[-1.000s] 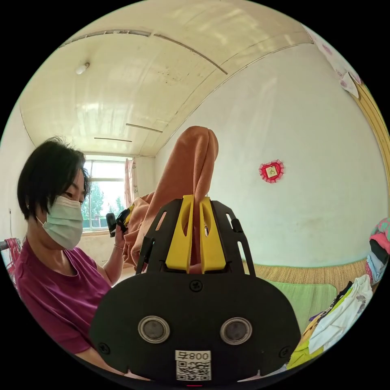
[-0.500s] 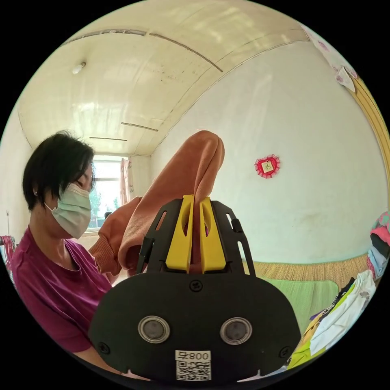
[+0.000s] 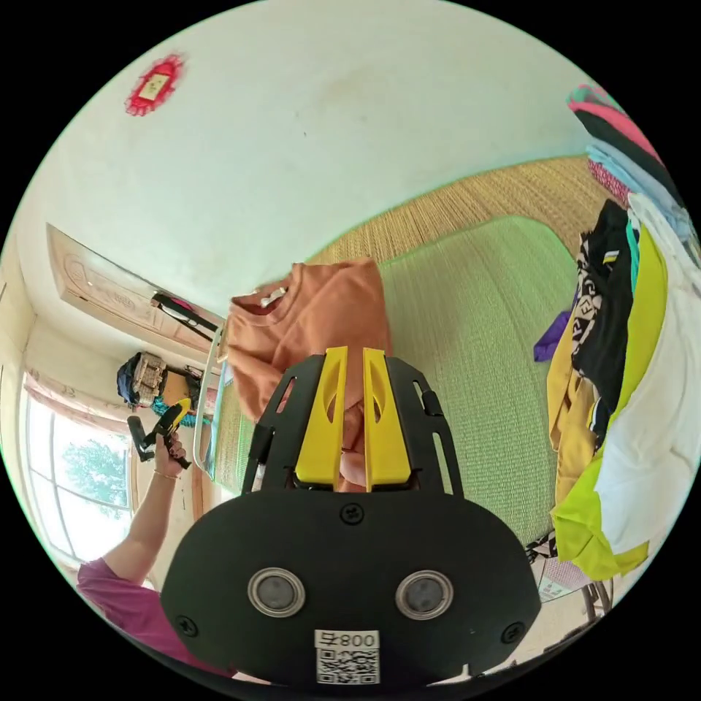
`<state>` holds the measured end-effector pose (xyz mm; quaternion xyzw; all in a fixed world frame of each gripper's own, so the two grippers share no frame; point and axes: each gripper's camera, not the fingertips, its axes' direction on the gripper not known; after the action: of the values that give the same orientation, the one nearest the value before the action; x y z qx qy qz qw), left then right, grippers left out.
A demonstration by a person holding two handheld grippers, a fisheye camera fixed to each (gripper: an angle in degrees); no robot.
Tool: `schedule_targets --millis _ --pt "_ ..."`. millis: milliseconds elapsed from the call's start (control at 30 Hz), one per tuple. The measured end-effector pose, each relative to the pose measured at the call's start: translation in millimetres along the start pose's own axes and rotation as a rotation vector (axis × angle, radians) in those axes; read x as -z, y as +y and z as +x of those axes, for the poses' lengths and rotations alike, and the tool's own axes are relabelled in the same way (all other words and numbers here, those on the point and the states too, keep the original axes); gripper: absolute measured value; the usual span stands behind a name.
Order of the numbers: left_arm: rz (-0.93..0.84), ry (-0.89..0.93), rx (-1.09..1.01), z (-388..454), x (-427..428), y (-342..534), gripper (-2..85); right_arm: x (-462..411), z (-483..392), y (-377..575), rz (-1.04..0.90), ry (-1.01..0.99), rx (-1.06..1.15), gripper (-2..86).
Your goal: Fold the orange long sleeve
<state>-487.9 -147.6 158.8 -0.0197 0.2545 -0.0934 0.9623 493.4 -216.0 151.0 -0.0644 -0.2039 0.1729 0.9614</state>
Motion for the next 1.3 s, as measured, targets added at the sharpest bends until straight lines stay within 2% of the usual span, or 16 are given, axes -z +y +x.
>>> schedule_targets --millis 133,300,400,533,633,700,800,933,1033,1100,1200,1267,1300 --pt "-0.168 0.027 -0.161 30.0 -90.5 1.9 9.8 -87.3 -20.9 7.9 -0.127 0.043 0.073 7.1" --pt "-0.227 -0.124 -0.529 109.5 -180.2 -26.0 12.1 -159.1 -84.2 11.0 -0.187 0.134 0.267 7.9" --pt "-0.257 -0.225 -0.682 139.4 -229.7 -39.3 12.1 -196.3 -122.1 15.4 -0.203 0.184 0.381 8.3" --pt "-0.397 -0.394 -0.749 140.5 -290.2 -46.5 8.4 -249.8 -173.2 26.9 -0.253 0.250 0.541 9.5" --pt "-0.325 -0.253 -0.622 117.1 -273.6 -63.5 4.3 -279.3 -207.3 40.1 -0.259 0.306 0.650 10.3" --pt "-0.171 -0.095 -0.449 82.3 -227.1 -78.5 3.4 -292.5 -228.6 47.9 -0.238 0.319 0.718 10.4" --pt "0.028 -0.013 -0.297 31.4 -157.2 -89.4 3.1 -317.5 -266.9 55.3 -0.199 0.333 0.818 10.4" --pt "0.217 -0.120 -0.167 -28.5 -82.7 -85.7 3.3 -365.1 -323.6 59.7 -0.176 0.373 0.959 10.8" --pt "0.335 -0.283 0.073 -94.6 -42.1 -59.2 4.2 -416.6 -348.5 70.8 -0.256 0.476 1.069 10.2" --pt "0.382 -0.350 0.336 -148.4 -30.4 -17.7 4.8 -432.7 -355.1 78.5 -0.257 0.512 1.117 9.1" --pt "0.400 -0.302 0.507 -182.6 -37.1 34.0 5.1 -428.8 -361.8 73.5 -0.276 0.506 1.105 7.5" --pt "0.378 -0.274 0.501 -181.8 -49.5 52.3 5.5 -403.3 -358.0 57.4 -0.230 0.491 1.054 5.6" --pt "0.357 -0.246 0.474 -176.9 -59.2 59.1 5.8 -371.9 -349.7 39.9 -0.129 0.495 0.989 3.9"
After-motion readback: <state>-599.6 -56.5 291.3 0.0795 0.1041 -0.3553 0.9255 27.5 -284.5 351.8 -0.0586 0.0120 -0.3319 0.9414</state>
